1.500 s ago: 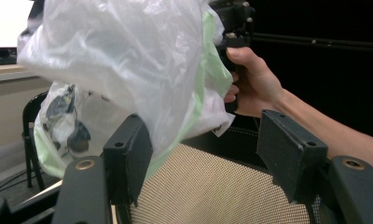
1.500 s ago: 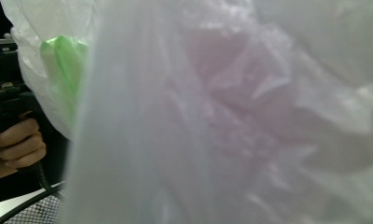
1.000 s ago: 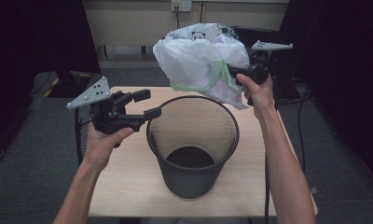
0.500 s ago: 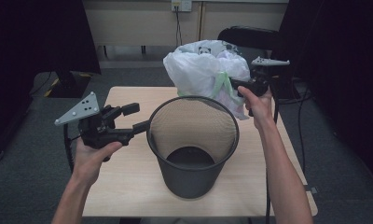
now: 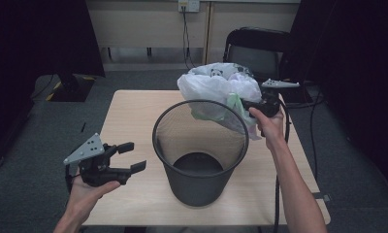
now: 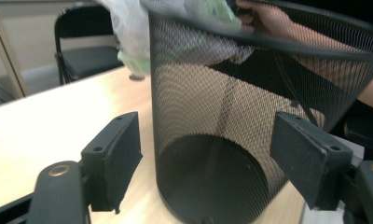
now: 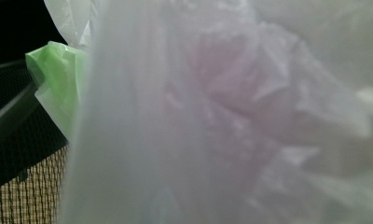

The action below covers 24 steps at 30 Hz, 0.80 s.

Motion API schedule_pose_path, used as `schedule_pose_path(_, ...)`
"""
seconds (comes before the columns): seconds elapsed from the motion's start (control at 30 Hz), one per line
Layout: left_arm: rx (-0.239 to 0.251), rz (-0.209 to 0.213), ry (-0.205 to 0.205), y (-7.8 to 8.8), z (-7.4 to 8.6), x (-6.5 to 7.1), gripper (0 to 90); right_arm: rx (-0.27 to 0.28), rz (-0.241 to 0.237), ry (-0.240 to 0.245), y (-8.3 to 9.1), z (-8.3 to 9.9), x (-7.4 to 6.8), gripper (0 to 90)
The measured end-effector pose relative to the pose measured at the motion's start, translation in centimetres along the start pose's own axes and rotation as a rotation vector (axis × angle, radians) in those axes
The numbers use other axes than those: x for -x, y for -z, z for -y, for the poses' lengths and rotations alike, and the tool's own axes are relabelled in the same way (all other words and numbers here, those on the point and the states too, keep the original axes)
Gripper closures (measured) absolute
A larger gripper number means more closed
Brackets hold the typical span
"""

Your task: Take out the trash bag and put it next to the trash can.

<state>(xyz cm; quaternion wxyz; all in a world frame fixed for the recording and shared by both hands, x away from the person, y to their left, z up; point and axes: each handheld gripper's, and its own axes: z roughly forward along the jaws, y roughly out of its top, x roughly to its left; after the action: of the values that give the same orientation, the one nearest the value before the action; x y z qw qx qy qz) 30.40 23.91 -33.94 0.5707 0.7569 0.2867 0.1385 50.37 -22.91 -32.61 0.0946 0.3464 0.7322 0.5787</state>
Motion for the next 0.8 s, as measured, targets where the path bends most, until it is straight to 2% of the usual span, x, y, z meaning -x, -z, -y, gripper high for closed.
schedule_pose_path(0.07,-0.014,-0.002,0.007,-0.2,1.0,-0.1,22.0,-0.007,0.008,0.000,0.1,0.6,0.1,79.8)
schedule_pose_path(0.13,-0.046,-0.032,-0.003,-0.6,2.1,-0.1,21.5,-0.008,0.014,-0.002,0.2,1.2,0.2,79.7)
schedule_pose_path(0.17,-0.061,-0.034,-0.001,-0.7,2.5,-0.2,20.8,-0.007,0.017,-0.001,0.2,1.6,0.2,79.8)
schedule_pose_path(0.3,-0.128,-0.045,0.040,-1.7,5.0,-0.7,20.5,-0.014,0.010,-0.008,0.2,2.9,0.3,79.7)
schedule_pose_path(0.4,-0.188,-0.052,0.048,-2.7,7.0,-1.0,19.9,-0.038,0.011,-0.015,-0.1,4.1,0.6,79.7)
schedule_pose_path(0.47,-0.218,-0.044,0.070,-3.3,8.3,-1.1,19.8,-0.050,0.014,-0.026,-0.5,4.9,0.7,79.6)
schedule_pose_path(0.53,-0.248,-0.012,0.077,-3.7,9.1,-1.3,19.9,-0.064,0.015,-0.037,-1.0,5.7,0.9,79.4)
schedule_pose_path(0.67,-0.306,-0.006,0.065,-4.9,10.7,-1.8,21.4,-0.092,0.026,-0.049,-2.2,7.2,0.6,77.7)
schedule_pose_path(0.73,-0.340,-0.025,0.065,-5.5,11.4,-2.0,21.3,-0.114,0.049,-0.038,-2.8,7.6,0.3,77.3)
schedule_pose_path(0.8,-0.377,-0.049,0.051,-6.2,12.3,-2.0,20.4,-0.121,0.051,-0.037,-3.2,7.8,0.2,76.2)
